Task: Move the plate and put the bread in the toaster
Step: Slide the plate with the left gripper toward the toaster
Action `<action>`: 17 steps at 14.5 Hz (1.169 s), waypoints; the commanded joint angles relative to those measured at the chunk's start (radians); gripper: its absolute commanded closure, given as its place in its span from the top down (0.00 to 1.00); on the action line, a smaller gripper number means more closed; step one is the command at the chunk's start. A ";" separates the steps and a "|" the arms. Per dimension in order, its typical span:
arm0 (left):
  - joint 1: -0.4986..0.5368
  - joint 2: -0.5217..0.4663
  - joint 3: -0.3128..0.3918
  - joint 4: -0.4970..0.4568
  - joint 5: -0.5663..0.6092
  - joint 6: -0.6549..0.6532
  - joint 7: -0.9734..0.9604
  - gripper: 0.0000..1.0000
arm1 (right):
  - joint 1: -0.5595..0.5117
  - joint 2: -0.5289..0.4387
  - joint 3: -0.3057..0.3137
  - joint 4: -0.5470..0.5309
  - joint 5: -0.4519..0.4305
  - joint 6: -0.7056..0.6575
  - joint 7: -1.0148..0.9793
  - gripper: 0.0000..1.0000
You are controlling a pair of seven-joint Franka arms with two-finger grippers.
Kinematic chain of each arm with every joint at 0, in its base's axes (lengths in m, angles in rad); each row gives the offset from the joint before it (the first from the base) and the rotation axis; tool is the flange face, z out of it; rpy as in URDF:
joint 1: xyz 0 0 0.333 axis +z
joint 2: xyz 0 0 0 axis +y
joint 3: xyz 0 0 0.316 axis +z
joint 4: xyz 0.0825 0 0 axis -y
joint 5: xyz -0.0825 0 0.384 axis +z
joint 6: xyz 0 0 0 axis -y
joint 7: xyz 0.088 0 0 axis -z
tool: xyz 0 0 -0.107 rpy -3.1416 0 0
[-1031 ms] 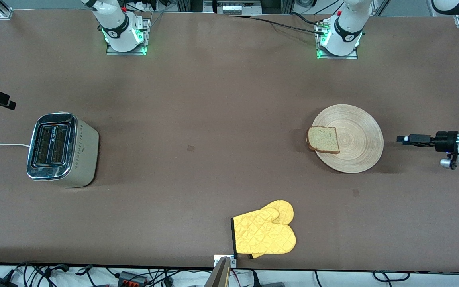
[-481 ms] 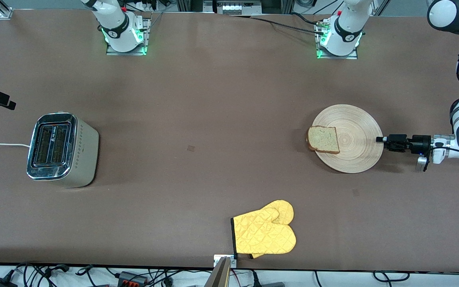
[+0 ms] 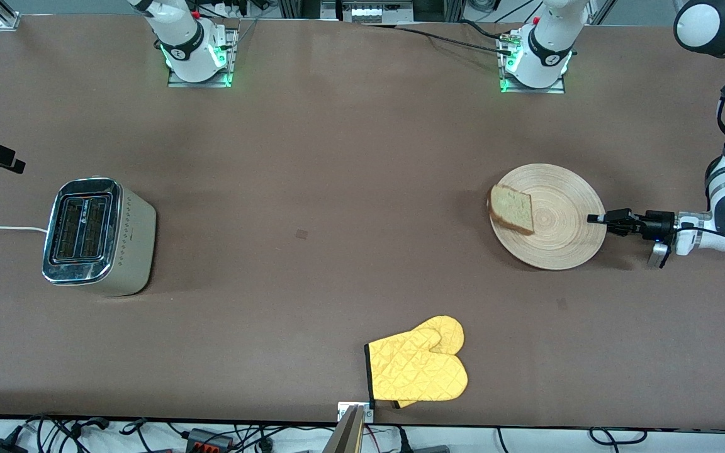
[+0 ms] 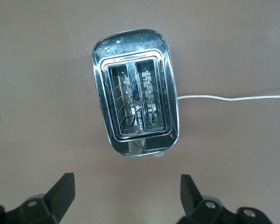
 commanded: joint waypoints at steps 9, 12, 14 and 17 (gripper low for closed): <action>-0.053 -0.017 -0.024 0.010 -0.161 -0.142 -0.205 0.01 | -0.001 0.010 0.004 0.026 -0.015 -0.018 -0.007 1.00; -0.126 -0.035 -0.055 -0.038 -0.238 -0.040 -0.204 0.01 | -0.001 0.012 0.004 0.023 -0.013 -0.024 -0.007 1.00; -0.134 -0.038 -0.122 -0.082 -0.283 0.055 -0.204 0.01 | 0.000 0.012 0.004 0.023 -0.013 -0.031 -0.006 1.00; -0.160 -0.035 -0.205 -0.115 -0.309 0.232 -0.205 0.01 | 0.009 0.010 0.005 0.023 -0.015 -0.041 -0.003 1.00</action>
